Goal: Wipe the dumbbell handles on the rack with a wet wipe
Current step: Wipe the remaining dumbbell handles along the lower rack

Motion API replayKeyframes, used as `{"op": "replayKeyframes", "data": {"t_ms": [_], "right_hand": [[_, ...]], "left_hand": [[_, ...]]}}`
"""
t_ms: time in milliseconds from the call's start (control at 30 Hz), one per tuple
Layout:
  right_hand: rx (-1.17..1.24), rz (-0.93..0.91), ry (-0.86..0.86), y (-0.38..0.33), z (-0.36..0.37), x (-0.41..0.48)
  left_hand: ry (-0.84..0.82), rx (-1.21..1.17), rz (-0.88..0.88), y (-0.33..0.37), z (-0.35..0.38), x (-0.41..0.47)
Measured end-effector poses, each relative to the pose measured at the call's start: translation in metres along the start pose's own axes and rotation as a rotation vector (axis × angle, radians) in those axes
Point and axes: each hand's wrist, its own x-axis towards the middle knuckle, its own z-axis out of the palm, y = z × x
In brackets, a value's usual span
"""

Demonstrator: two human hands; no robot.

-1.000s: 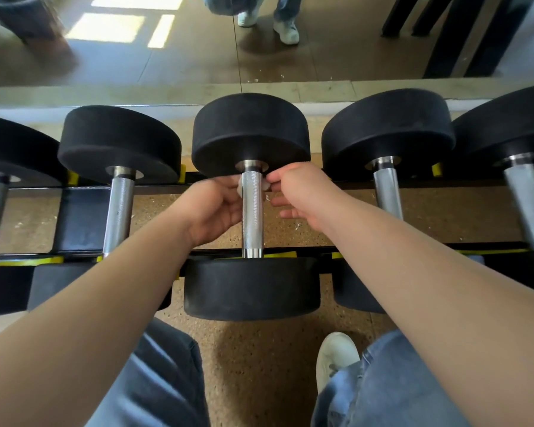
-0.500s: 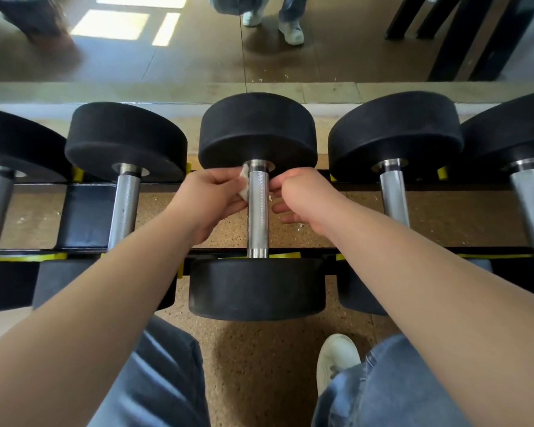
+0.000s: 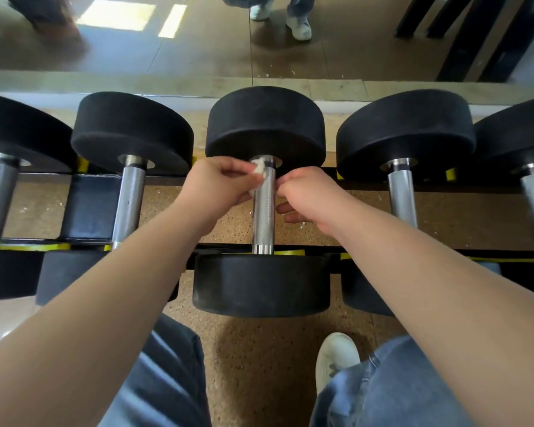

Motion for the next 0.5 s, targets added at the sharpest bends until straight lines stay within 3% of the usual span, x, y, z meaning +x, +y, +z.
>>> {"op": "replayKeyframes", "data": {"t_ms": [67, 133, 200, 267, 400, 433, 500], "right_hand": [[-0.003, -0.003, -0.007, 0.001, 0.001, 0.0], [-0.009, -0.012, -0.02, 0.001, 0.001, 0.0], [-0.011, -0.009, -0.028, 0.001, 0.002, 0.0], [-0.016, -0.011, -0.026, 0.002, 0.003, 0.0], [-0.023, -0.027, -0.005, 0.001, 0.0, -0.003], [-0.018, -0.025, 0.003, 0.001, 0.0, -0.003], [-0.026, -0.034, 0.012, 0.0, -0.002, -0.004]], "left_hand": [[-0.144, 0.106, -0.031, -0.001, -0.008, -0.008], [-0.361, 0.406, -0.068, -0.004, -0.018, -0.023], [-0.447, 0.601, -0.097, -0.003, -0.02, -0.035], [-0.364, 0.558, -0.039, 0.0, -0.016, -0.038], [0.032, 0.292, 0.103, 0.006, -0.005, -0.015], [0.049, 0.265, 0.123, 0.008, -0.004, -0.009], [-0.084, 0.323, 0.143, 0.013, -0.003, -0.007]]}}
